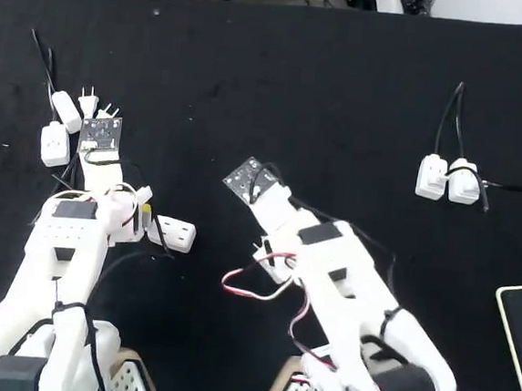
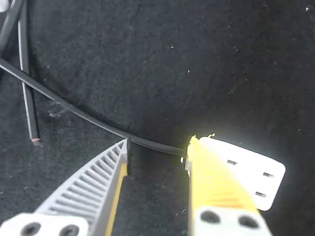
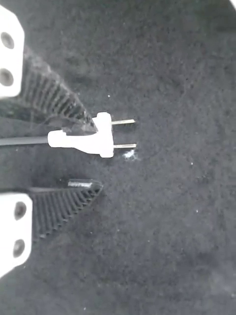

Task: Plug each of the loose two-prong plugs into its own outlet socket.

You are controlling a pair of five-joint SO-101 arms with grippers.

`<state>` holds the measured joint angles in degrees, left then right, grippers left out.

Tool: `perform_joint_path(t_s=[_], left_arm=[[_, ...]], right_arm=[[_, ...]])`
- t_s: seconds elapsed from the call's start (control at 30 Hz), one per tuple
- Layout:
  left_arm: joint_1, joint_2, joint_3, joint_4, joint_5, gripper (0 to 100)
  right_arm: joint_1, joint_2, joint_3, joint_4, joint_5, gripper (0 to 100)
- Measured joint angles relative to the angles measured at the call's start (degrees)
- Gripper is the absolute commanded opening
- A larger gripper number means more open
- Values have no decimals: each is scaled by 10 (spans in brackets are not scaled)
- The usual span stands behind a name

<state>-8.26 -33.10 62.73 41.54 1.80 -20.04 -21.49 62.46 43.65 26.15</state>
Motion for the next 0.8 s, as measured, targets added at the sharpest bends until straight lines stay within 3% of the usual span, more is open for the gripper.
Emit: perform_joint_path(t_s=[0.23, 0.43, 0.6, 0.8], left_arm=[[0, 0, 0, 0, 0, 195], [0, 0, 0, 0, 0, 195], [0, 0, 0, 0, -1, 195], [0, 0, 0, 0, -1, 195]], right_arm=[[-33, 19, -33, 76, -3, 145], [-53, 6, 3, 51, -2, 141], [-53, 0, 10, 37, -2, 5], [-47, -20, 10, 44, -1, 10]])
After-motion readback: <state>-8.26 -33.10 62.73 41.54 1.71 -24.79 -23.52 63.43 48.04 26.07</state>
